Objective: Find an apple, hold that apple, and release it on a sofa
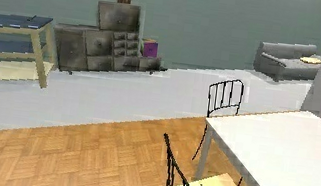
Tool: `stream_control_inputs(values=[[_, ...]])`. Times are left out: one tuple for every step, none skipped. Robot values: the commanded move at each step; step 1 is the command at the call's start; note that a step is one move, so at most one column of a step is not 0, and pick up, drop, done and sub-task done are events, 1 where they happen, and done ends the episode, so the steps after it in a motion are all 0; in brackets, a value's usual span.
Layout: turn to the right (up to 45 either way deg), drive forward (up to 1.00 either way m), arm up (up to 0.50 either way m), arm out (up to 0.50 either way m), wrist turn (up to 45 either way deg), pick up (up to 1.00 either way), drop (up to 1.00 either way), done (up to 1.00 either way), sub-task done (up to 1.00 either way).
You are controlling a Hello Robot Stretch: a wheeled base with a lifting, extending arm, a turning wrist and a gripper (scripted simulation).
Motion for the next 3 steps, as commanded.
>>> stream_control_inputs(values=[[0.0,0.0,-0.28,0.0,0.0,0.0,0.0,0.0,0.0],[0.0,0.0,0.0,0.0,0.0,1.0,0.0,0.0,0.0],[0.0,0.0,0.1,0.0,0.0,0.0,0.0,0.0,0.0]])
